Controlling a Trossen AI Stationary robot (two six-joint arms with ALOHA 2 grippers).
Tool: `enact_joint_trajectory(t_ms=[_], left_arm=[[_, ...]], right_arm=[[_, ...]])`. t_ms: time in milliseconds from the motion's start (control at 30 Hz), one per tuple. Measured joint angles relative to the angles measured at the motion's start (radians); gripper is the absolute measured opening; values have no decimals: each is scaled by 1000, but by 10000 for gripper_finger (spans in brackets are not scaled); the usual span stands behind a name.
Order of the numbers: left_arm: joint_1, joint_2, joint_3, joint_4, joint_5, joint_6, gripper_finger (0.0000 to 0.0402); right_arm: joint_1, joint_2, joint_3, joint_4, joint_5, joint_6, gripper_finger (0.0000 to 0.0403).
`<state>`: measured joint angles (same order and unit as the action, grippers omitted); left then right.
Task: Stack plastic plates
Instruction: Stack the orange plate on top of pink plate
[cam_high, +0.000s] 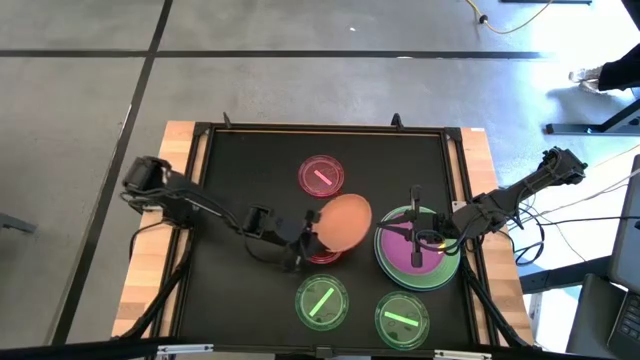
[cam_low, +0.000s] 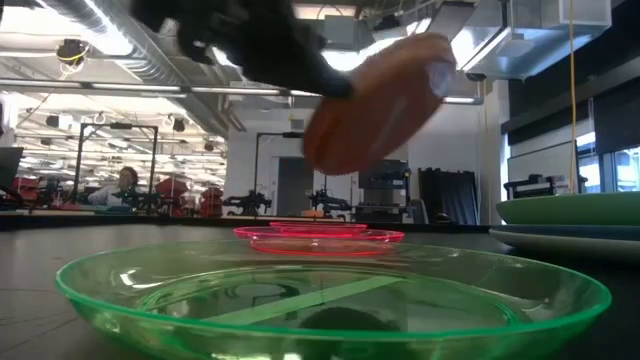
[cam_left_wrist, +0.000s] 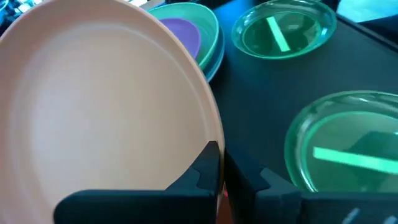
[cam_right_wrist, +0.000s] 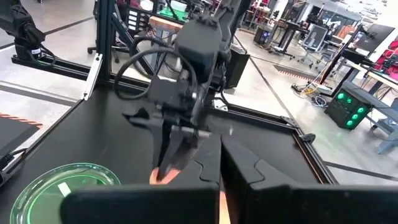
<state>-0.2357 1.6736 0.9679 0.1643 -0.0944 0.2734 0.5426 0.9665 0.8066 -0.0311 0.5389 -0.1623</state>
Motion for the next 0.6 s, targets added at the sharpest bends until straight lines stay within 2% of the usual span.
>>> enact_joint_trajectory(t_ms=[433, 600], left_arm=[[18, 305, 356, -13, 64, 248, 9], [30, 415, 499, -14, 64, 287, 9]], right_arm=[[0, 0, 0, -2, 0, -4, 3], [0, 0, 0, 0, 0, -11, 3]])
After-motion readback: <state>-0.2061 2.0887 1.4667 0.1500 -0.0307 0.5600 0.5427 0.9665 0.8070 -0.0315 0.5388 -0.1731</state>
